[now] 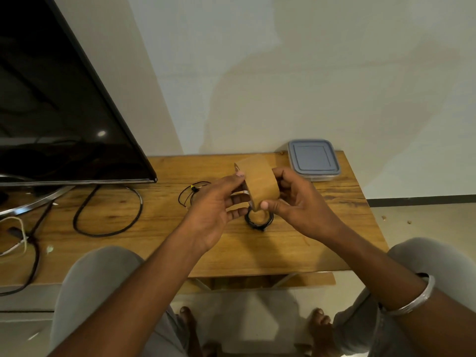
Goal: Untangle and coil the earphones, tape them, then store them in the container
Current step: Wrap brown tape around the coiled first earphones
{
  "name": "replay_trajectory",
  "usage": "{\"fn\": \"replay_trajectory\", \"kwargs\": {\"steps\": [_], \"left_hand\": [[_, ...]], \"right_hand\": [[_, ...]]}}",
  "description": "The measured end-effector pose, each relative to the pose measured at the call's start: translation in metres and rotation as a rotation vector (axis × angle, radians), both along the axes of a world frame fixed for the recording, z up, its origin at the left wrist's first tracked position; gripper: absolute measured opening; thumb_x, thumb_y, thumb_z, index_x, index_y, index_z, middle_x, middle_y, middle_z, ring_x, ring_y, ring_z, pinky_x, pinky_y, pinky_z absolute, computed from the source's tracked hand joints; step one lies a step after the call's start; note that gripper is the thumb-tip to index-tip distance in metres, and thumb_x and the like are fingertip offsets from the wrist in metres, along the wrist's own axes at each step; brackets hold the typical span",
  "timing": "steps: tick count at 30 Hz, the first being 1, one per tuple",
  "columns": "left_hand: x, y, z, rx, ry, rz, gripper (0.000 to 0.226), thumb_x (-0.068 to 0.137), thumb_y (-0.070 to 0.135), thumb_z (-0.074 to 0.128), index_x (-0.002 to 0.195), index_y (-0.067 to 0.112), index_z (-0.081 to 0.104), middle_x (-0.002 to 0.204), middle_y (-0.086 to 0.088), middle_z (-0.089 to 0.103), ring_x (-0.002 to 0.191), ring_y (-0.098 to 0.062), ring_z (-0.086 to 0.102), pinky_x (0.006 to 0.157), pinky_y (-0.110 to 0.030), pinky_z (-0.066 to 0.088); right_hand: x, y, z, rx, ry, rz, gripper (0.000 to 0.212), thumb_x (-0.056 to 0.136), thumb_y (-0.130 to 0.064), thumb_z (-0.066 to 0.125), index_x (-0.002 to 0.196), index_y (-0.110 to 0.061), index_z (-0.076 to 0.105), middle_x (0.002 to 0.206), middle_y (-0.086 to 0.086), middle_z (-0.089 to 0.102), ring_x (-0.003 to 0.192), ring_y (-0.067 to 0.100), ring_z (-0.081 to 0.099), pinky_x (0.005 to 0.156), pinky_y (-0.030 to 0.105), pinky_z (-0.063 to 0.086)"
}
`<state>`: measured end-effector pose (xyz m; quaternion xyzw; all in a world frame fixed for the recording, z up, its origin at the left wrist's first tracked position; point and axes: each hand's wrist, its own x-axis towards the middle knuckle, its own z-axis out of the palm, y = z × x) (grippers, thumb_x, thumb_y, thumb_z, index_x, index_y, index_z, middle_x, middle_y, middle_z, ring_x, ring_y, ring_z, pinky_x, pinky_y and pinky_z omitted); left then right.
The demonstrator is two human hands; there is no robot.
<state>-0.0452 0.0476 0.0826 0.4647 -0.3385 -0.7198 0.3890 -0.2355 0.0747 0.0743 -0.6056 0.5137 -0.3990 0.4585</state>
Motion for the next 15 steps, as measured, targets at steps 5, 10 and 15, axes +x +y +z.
{"fn": "replay_trajectory", "kwargs": {"steps": [5, 10, 15], "left_hand": [[-0.007, 0.002, -0.004, -0.297, -0.133, 0.067, 0.016, 0.089, 0.017, 0.071, 0.095, 0.004, 0.077, 0.096, -0.012, 0.073, 0.086, -0.016, 0.065, 0.071, -0.029, 0.051], [-0.016, 0.007, -0.009, -0.541, -0.219, 0.034, 0.01, 0.089, 0.001, 0.069, 0.094, -0.001, 0.077, 0.094, -0.014, 0.072, 0.083, -0.007, 0.065, 0.068, -0.017, 0.05], [-0.02, 0.008, -0.011, -0.54, -0.17, 0.034, 0.012, 0.089, 0.001, 0.068, 0.097, 0.001, 0.077, 0.094, -0.012, 0.072, 0.084, -0.01, 0.067, 0.068, -0.019, 0.052]], "right_hand": [[0.002, 0.001, 0.0, 0.079, -0.126, -0.062, 0.043, 0.089, -0.011, 0.07, 0.128, -0.025, 0.058, 0.118, -0.002, 0.069, 0.116, 0.017, 0.064, 0.104, 0.05, 0.051], [0.017, 0.004, 0.005, 0.157, -0.447, -0.154, 0.035, 0.08, -0.022, 0.068, 0.114, -0.015, 0.062, 0.104, 0.005, 0.069, 0.097, 0.018, 0.07, 0.085, 0.037, 0.059], [0.018, 0.001, 0.005, 0.175, -0.479, -0.185, 0.039, 0.077, -0.026, 0.07, 0.112, -0.012, 0.061, 0.1, 0.003, 0.067, 0.092, 0.012, 0.067, 0.078, 0.03, 0.056]]}}
